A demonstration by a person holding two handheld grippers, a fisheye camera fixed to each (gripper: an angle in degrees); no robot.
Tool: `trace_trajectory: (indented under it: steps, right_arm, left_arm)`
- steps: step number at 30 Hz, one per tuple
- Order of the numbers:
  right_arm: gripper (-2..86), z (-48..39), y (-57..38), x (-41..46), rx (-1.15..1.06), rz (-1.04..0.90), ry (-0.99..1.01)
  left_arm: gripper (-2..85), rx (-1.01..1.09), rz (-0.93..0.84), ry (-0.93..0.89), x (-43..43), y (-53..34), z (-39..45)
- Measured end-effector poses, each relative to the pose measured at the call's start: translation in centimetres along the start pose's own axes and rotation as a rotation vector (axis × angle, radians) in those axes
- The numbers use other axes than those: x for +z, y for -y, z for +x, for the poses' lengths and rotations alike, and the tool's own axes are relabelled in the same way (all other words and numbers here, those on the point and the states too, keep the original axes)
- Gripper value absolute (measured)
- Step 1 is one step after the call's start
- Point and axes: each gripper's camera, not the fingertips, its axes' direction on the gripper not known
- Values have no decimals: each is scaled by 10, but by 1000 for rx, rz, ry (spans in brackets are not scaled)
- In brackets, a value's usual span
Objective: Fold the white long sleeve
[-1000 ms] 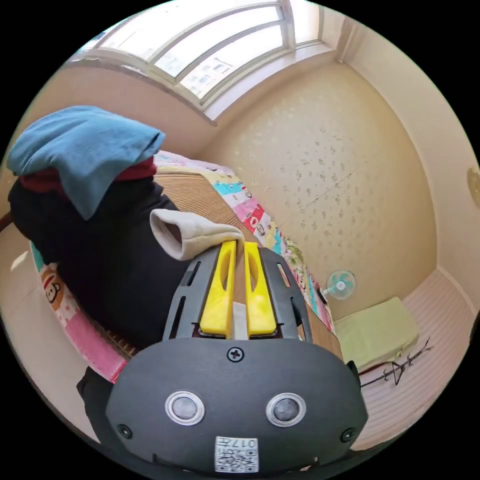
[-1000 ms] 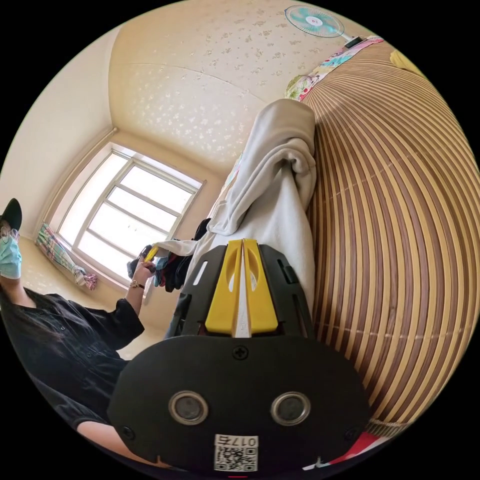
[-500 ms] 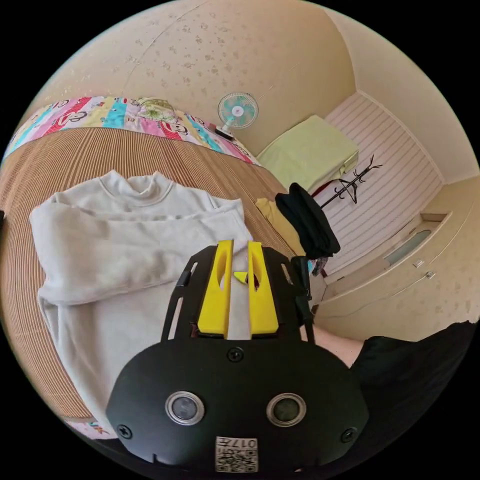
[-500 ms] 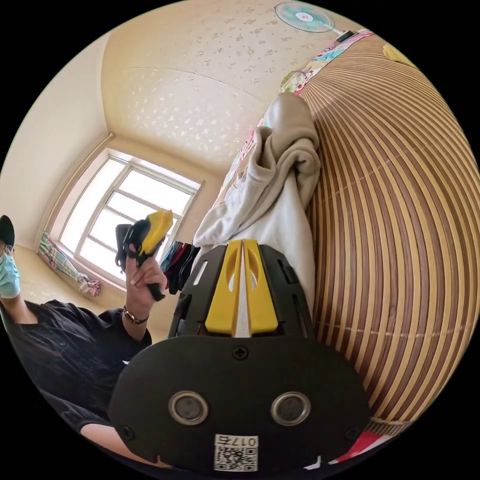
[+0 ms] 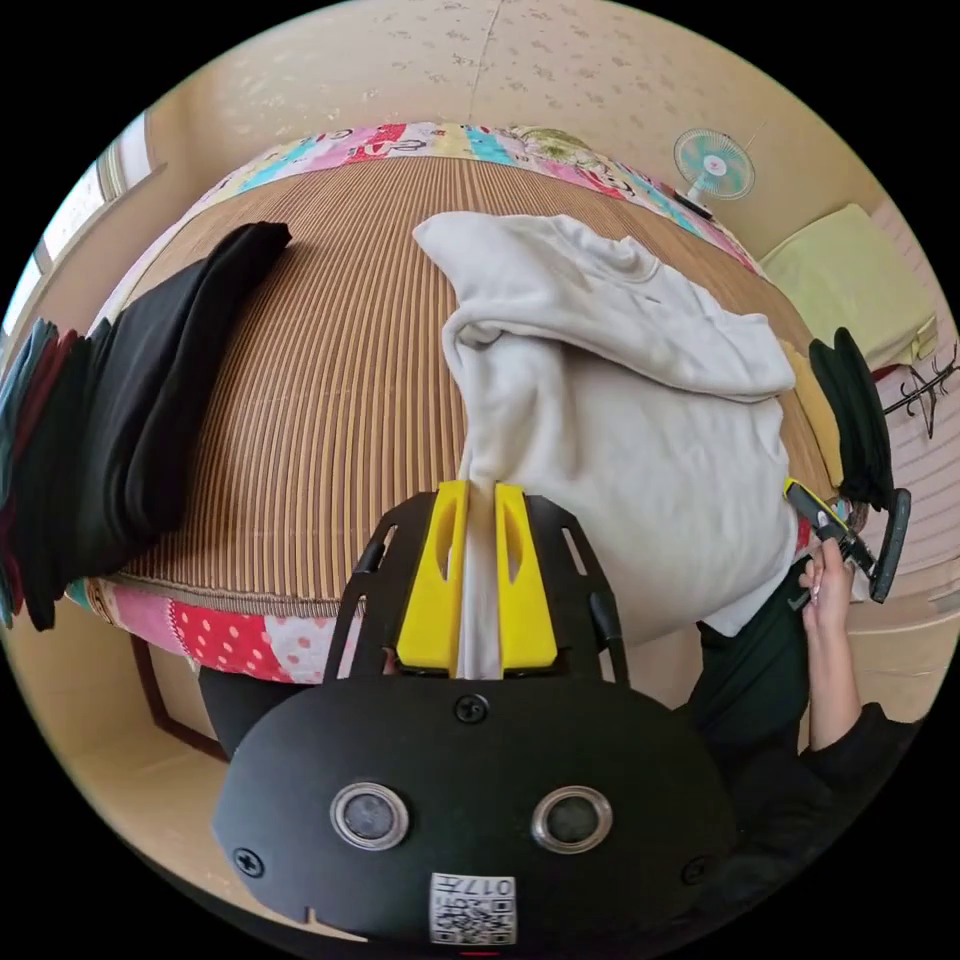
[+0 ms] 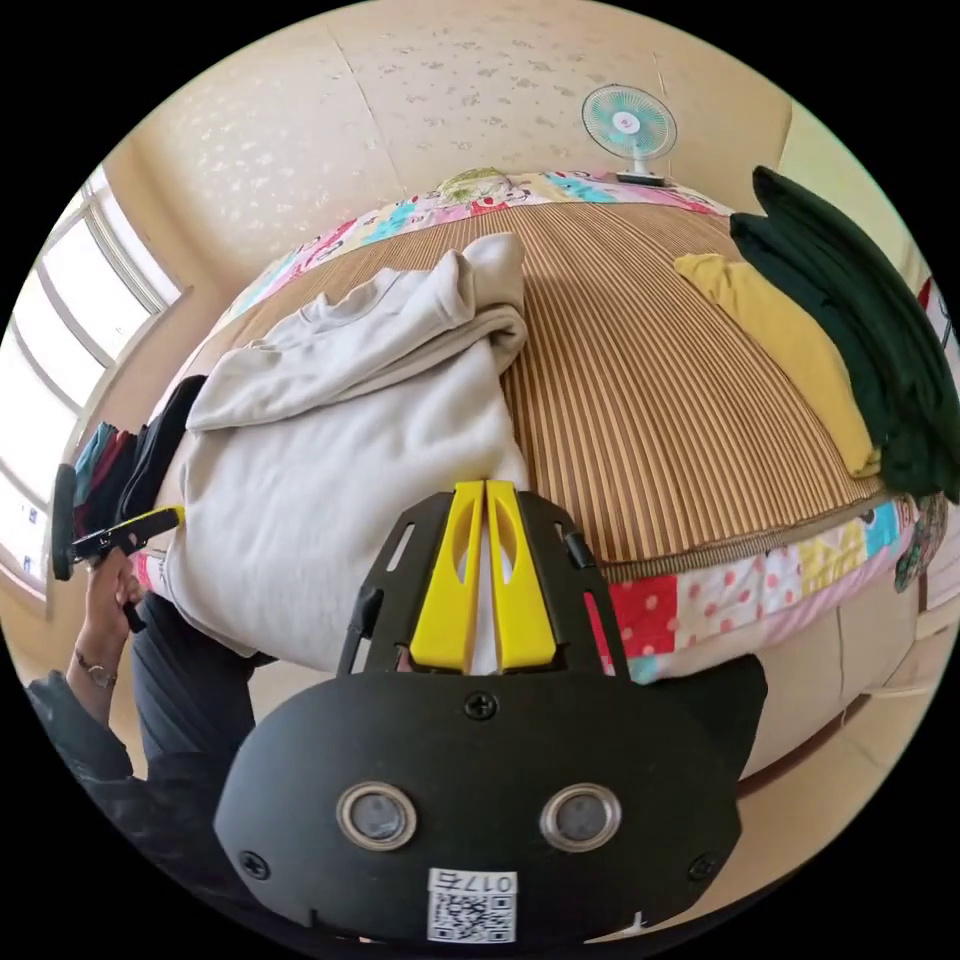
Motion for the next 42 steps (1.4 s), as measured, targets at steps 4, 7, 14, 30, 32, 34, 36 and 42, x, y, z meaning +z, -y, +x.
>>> trace_trajectory:
  steps: [4,7,14,30,32,34,36,42]
  right_arm:
    - [7,-24,91,44,-24,-85,-9]
    - [11,-30,133,67,-128,-51,21]
    - [51,-6,82,-28,-47,79,189]
    - [42,86,-126,-86,242,133,521]
    - [38,90,-137,-124,177,217,680]
    - [35,91,-156,-185,90,336,807]
    - [34,92,-170,-230,48,442,851]
    - [35,70,-127,-274,-41,528,724]
  left_arm:
    - [53,56,-6,4,22,74,6]
    - [54,24,27,-64,29,123,-23]
    - [65,-49,302,-264,-60,53,-108]
    - [53,-167,30,-655,-89,-105,-198]
    - [47,-89,176,-988,-140,-108,-231]
    - [43,-41,260,-1080,-187,-113,-253]
    - [43,45,374,-1124,-243,-120,-270]
    - [43,46,538,-1083,-335,-87,-302]
